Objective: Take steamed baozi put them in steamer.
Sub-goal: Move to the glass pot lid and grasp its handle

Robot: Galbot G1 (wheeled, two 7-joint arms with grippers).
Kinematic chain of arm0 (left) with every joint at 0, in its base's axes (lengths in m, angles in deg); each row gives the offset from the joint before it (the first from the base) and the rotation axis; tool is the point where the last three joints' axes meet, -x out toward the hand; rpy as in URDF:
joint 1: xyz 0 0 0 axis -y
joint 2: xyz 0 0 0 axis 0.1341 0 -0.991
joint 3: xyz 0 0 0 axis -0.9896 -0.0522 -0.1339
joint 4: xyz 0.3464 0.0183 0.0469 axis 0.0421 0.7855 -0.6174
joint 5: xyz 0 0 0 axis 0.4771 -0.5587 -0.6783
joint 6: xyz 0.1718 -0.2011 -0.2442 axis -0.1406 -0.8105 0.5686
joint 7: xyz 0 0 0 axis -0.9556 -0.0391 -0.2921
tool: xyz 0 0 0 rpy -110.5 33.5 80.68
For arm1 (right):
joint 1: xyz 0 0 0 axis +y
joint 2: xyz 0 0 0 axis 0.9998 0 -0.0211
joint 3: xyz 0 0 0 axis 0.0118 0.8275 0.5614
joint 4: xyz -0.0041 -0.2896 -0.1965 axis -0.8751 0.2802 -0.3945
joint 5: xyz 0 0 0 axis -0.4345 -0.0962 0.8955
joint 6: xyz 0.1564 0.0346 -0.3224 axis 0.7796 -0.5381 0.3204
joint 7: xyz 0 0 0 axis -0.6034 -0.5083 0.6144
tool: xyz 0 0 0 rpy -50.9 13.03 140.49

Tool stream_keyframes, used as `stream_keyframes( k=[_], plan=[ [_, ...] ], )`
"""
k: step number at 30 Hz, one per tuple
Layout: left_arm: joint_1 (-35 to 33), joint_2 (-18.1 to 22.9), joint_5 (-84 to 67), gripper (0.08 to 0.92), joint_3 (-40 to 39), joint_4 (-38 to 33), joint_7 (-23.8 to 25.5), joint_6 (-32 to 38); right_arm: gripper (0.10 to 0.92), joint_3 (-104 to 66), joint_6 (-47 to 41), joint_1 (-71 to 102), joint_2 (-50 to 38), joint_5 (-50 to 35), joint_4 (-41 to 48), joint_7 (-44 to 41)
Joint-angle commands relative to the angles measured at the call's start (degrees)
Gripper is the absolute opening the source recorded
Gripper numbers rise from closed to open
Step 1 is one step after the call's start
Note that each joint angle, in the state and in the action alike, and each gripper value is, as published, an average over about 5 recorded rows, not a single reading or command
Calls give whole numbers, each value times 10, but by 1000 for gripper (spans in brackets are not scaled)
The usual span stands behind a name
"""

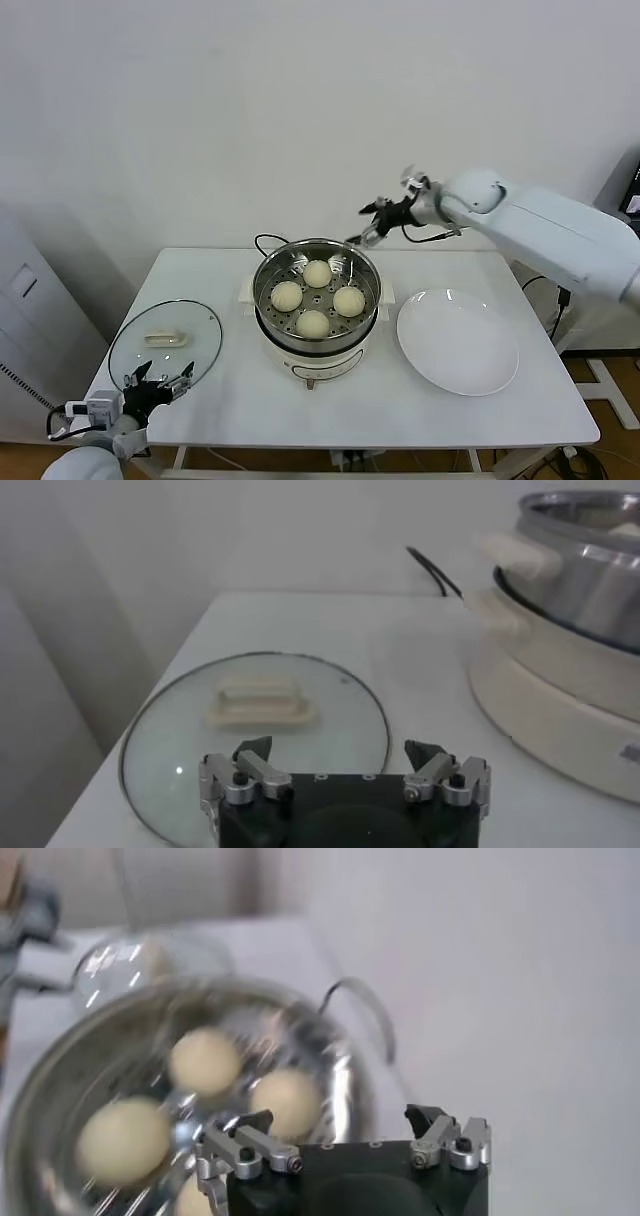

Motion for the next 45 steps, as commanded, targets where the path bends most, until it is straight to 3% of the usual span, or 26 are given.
stream_keyframes(
  k=[1,8,18,33,45],
  plan=[
    [8,2,-2,823,7,-6,1,2,823,-413,95,314,-54,52,-34,173],
    [17,7,2,823,9,-11,5,9,823,-646,102,530,-4,177,-99,242],
    [19,7,70,823,10,-8,21,22,823,-893,104,780,88,271,-184,214],
    [-1,-13,479,823,4,83,64,143,823,-972,124,884,151,313,-188,133],
    [17,13,911,823,33,189,42,333,823,-977,128,901,196,335,-186,118]
  ],
)
